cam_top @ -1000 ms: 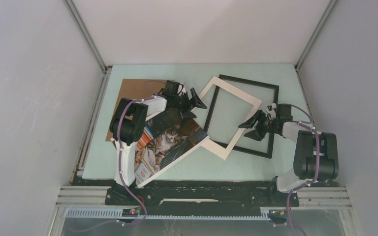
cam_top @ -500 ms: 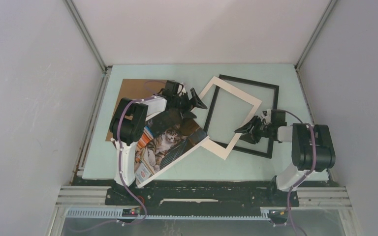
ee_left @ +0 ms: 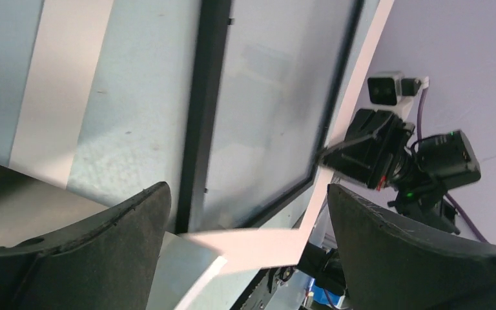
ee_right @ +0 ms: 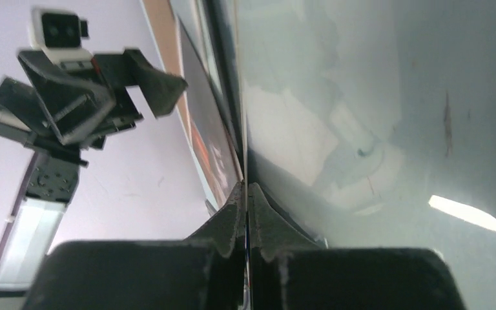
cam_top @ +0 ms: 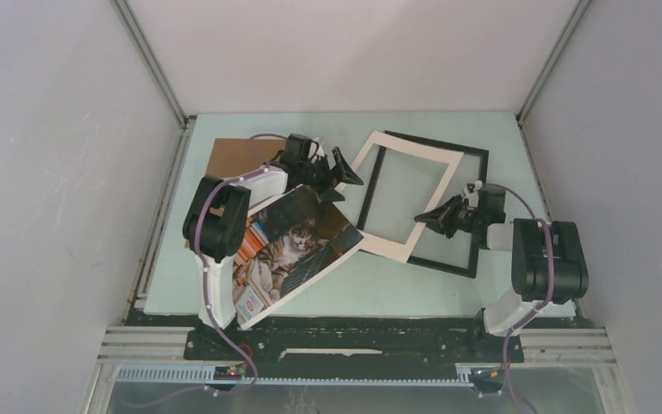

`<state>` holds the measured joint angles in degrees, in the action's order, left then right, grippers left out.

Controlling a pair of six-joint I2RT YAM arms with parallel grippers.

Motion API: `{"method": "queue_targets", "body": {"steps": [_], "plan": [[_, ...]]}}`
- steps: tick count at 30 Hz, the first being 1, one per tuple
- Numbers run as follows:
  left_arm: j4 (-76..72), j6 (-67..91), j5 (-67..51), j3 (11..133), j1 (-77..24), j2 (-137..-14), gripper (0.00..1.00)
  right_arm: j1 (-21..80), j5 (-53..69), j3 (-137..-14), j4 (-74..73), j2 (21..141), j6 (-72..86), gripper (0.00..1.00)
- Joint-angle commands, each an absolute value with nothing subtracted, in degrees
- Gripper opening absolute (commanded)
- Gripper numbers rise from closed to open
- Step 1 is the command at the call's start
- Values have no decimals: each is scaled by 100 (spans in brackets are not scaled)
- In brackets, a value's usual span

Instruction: Put the photo into the frame

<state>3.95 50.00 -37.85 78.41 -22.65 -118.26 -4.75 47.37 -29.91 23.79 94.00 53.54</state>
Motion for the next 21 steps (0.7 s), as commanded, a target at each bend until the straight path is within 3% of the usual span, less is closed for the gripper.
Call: {"method": "queue_targets", "body": {"steps": [1, 6, 10, 16, 21], "plan": [[594, 4777, -3765, 7898, -2291, -10951, 100, -911, 4982, -3816, 939, 8928, 4110, 0], [1151, 4323, -3583, 8077, -2289, -10528, 100, -1378, 5055, -4974, -1871, 8639, 2609, 0], [1425, 4085, -3484, 8086, -2287, -10343, 100, -1655, 5081, -5669, -3319, 8361, 1823, 0], [1450, 4061, -3603, 7949, -2294, -10330, 100, -1676, 4900, -6270, -4115, 8111, 1738, 0], [1410, 4070, -3752, 7883, -2330, -10349, 100, -1505, 4066, -6833, -5207, 7911, 1342, 0]]}}
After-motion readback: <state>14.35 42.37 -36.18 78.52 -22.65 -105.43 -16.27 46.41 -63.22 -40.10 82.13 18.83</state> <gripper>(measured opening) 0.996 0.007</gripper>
